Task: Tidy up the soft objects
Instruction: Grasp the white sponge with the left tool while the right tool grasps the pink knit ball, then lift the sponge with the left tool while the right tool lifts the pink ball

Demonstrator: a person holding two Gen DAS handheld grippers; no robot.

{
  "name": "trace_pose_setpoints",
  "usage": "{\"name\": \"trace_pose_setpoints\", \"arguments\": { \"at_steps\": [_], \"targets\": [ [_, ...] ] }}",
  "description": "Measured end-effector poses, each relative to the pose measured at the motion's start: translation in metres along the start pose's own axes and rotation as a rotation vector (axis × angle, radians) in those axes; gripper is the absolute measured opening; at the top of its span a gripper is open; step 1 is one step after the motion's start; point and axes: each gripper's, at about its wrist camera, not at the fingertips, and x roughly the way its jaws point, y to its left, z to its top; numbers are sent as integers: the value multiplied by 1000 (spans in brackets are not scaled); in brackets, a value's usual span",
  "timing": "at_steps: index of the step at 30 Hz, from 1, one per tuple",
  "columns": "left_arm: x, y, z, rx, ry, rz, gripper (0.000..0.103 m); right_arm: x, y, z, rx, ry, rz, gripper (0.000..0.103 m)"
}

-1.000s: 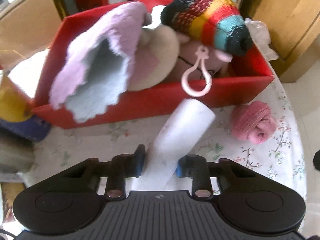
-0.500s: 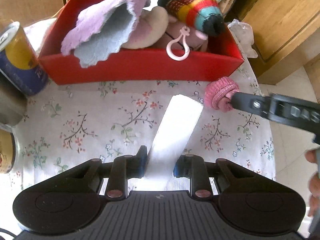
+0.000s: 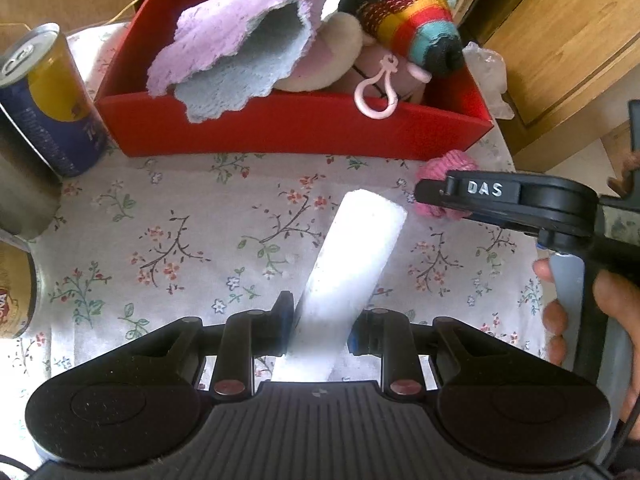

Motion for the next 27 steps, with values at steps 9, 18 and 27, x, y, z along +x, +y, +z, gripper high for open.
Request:
{"name": "trace_pose_setpoints", "arguments": {
  "at_steps": [9,18,27],
  "targets": [
    [1,-13,-4,27,-9,33,26,-16,-1,-17,-32,23,22,2],
    [-11,-27,-21,29,-35,20,26,-54,3,-56,-112,44,76,1],
    [-19,-36,-45,38,-40,3,26,-68,1,-97,-155,88,79,1]
  ]
}}
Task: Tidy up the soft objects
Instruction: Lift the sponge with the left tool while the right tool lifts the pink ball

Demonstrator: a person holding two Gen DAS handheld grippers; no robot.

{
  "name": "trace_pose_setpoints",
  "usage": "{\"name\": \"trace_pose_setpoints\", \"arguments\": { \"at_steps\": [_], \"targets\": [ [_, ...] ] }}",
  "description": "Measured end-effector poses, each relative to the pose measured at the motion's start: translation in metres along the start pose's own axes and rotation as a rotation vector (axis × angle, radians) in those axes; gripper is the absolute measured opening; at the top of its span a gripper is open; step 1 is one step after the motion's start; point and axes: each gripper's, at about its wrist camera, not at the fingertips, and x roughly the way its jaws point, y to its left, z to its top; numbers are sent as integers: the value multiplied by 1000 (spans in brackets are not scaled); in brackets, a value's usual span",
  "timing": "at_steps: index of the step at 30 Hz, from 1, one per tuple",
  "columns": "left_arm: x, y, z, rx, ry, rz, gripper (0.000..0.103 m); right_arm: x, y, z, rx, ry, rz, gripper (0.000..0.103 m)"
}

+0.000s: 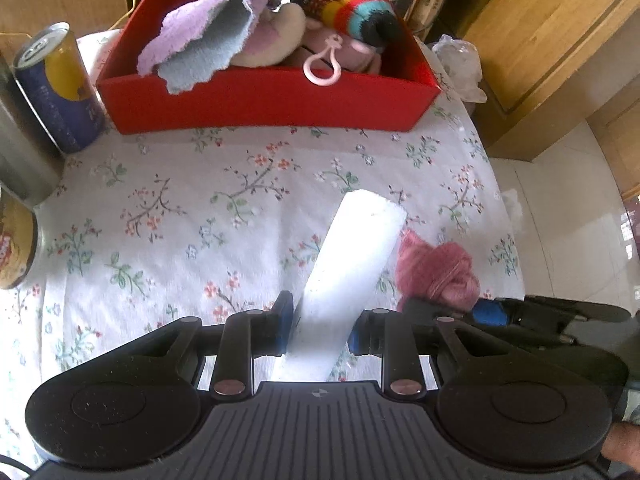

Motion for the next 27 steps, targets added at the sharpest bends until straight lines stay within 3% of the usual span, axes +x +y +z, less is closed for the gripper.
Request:
{"name": "trace_pose_setpoints", "arguments": {
  "at_steps": [14,27],
  "targets": [
    [-2,-7,-36,40,16,35,27,-18,11,-34,-46,-2,-10,1],
    [-23,-16,-42,112,-79,131,27,-35,21,-38,-87,-69,-18,2]
  ]
}}
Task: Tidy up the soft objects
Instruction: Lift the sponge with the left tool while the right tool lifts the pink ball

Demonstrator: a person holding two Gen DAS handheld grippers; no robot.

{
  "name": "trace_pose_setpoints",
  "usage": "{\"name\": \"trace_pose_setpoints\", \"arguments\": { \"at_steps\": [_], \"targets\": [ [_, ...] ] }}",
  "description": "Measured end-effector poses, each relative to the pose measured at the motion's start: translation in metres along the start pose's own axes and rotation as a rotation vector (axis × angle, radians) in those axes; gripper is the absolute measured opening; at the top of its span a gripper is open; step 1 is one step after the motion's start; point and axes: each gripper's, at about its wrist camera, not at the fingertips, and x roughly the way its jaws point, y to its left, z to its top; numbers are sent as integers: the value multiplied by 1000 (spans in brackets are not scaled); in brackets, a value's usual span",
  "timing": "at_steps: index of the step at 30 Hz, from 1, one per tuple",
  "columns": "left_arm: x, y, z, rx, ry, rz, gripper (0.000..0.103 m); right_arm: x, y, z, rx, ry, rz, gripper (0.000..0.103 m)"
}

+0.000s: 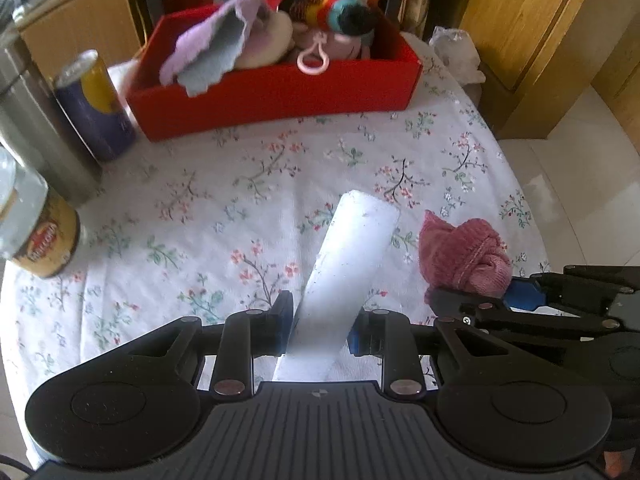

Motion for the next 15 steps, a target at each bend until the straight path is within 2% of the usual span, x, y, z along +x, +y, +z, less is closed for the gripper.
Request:
{"name": "trace_pose_setpoints", "arguments": {
  "at_steps": [15],
  "targets": [
    [-13,-4,4,27,-87,64,27,-19,8,10,-34,-111,-23,2]
  ]
}}
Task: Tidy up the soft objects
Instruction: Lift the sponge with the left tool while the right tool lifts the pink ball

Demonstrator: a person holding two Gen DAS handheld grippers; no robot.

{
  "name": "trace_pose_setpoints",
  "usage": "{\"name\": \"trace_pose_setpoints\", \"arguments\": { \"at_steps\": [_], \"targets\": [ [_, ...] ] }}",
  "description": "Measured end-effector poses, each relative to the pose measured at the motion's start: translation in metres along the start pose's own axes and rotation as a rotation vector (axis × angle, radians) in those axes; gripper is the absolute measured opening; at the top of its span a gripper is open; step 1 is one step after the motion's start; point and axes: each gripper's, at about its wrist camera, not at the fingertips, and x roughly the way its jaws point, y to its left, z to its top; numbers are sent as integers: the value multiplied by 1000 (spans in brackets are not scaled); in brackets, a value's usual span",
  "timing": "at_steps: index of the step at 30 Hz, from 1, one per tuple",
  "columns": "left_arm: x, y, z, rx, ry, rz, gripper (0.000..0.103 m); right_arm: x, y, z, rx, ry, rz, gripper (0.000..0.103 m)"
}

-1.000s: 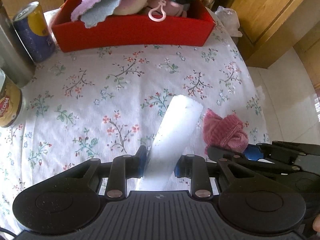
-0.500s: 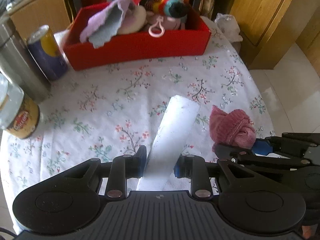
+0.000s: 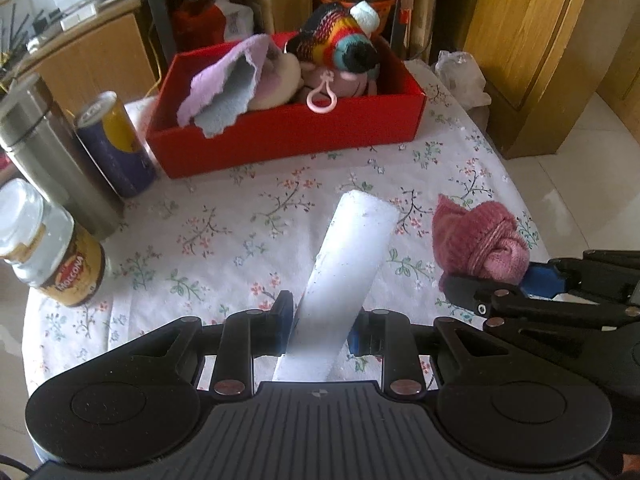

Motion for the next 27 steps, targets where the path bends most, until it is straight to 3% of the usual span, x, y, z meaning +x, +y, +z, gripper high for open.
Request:
{"name": "trace_pose_setpoints", "arguments": {
  "at_steps": [27],
  "targets": [
    [-15,0,13,12,-97,45,27,-16,1,16,-4,-96,-15,2]
  ]
}}
